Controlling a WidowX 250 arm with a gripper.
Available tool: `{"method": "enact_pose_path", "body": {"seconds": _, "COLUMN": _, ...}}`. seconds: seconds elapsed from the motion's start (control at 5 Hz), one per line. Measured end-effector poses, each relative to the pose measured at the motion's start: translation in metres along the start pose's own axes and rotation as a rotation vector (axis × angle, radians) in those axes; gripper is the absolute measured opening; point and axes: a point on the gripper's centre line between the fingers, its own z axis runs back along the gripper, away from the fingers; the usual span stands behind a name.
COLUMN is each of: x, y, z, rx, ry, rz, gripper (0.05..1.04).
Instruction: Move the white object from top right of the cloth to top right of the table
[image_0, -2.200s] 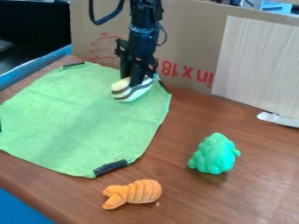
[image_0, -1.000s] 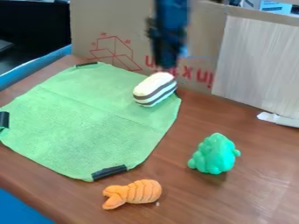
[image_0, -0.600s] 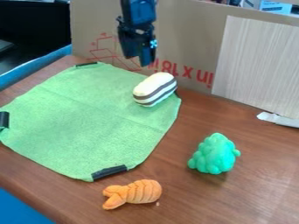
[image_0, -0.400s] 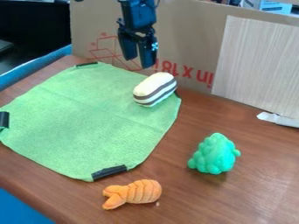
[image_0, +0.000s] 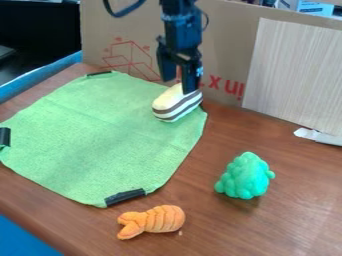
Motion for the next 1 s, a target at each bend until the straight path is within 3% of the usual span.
{"method": "enact_pose_path", "body": {"seconds": 0.4, "x": -0.004, "y": 0.017, "z": -0.021, "rx": 0.064, "ry": 0.075, "rz": 0.045, "gripper": 0.972}}
{"method": "enact_pose_path", "body": {"seconds": 0.6, "x": -0.006, "y": 0.023, "z": -0.027, "rx": 0.062, "ry": 0.101, "rz": 0.077, "gripper": 0.726}}
{"method": "enact_pose_path", "body": {"seconds": 0.8, "x": -0.007, "y": 0.026, "z": -0.027, "rx": 0.049, "ry": 0.104, "rz": 0.105, "gripper": 0.546}}
{"method": "enact_pose_path", "body": {"seconds": 1.0, "x": -0.007, "y": 0.024, "z": -0.027, "rx": 0.031, "ry": 0.101, "rz": 0.097, "gripper": 0.474}}
